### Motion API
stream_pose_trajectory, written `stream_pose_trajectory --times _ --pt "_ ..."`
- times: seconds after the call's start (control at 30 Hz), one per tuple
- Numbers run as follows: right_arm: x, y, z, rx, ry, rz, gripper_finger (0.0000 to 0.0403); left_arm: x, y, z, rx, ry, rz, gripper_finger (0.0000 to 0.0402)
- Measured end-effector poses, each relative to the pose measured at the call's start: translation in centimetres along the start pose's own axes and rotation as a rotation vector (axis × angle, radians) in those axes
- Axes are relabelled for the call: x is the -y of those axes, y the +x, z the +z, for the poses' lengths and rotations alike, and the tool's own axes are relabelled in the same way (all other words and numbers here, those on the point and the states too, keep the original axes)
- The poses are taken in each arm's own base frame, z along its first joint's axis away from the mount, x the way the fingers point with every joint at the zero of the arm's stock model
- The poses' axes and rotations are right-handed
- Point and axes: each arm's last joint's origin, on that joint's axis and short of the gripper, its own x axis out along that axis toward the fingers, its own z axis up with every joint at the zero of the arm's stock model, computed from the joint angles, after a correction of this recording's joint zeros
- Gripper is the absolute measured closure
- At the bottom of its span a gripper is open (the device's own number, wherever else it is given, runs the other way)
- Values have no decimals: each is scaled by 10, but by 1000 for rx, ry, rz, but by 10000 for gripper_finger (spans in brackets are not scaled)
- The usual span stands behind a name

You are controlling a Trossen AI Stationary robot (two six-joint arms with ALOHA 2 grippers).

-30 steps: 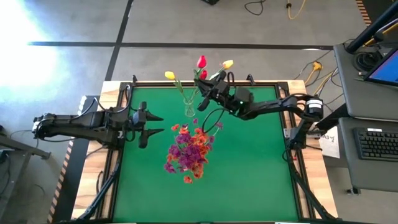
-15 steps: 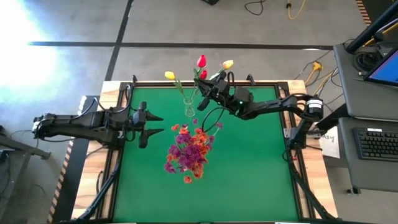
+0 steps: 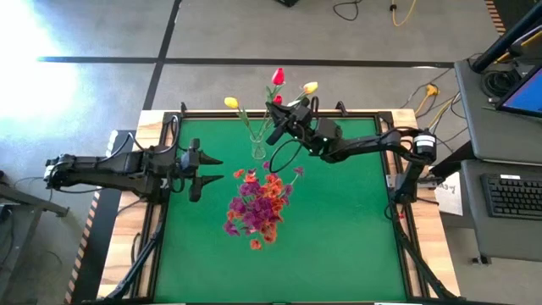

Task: Sort flowers into vase by color
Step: Put the red tulip into the transparent vase

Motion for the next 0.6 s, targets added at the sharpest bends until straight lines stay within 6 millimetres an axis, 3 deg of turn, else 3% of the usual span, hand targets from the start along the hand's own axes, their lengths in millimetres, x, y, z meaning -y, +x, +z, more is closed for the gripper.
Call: stream_pose_trajectory --times 0.33,0.6 --pt "-3 0 -6 -20 -1 7 381 0 0 0 -2 -1 0 201" --pt "-8 6 -8 -106 -34 18 291 0 0 0 2 -2 0 201"
